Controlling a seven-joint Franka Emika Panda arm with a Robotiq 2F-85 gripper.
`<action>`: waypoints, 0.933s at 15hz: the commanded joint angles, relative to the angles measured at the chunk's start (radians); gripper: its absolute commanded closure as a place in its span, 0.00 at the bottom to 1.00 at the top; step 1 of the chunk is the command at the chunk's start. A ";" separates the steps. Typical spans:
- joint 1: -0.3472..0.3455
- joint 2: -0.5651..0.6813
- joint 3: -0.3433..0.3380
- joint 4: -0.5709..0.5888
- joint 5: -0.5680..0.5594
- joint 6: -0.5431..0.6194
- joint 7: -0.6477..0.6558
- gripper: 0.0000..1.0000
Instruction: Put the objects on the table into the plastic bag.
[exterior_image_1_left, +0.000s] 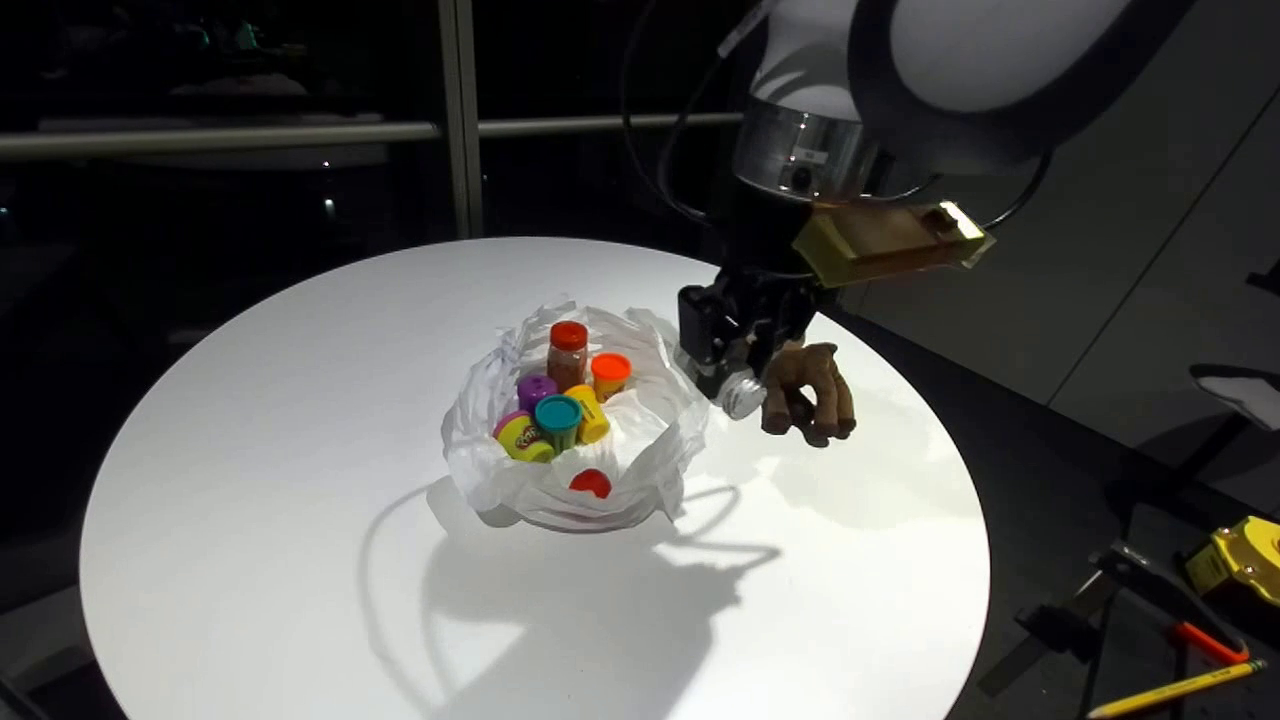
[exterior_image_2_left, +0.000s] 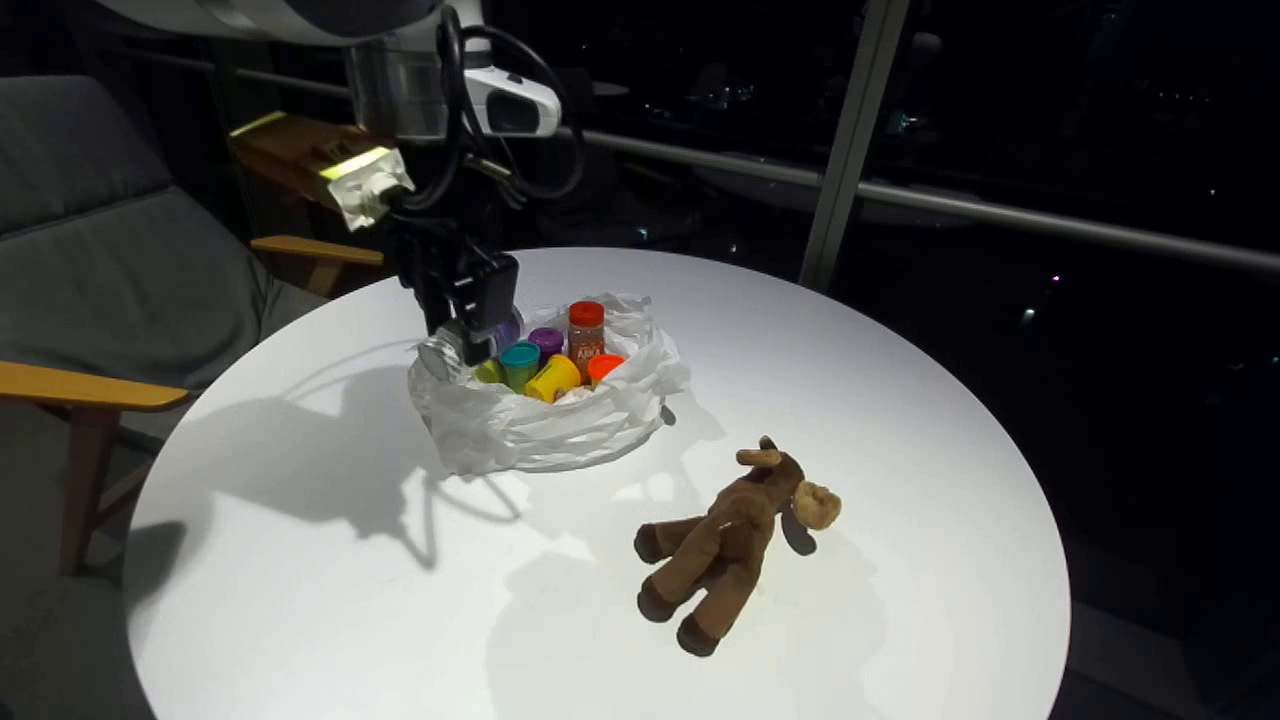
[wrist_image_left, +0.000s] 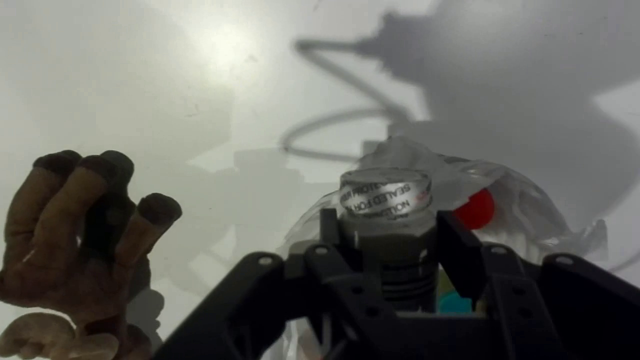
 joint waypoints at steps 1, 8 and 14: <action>-0.055 0.109 0.092 0.120 0.147 0.031 -0.023 0.74; -0.037 0.365 0.052 0.292 0.173 0.204 0.074 0.74; -0.008 0.446 -0.019 0.336 0.162 0.252 0.124 0.74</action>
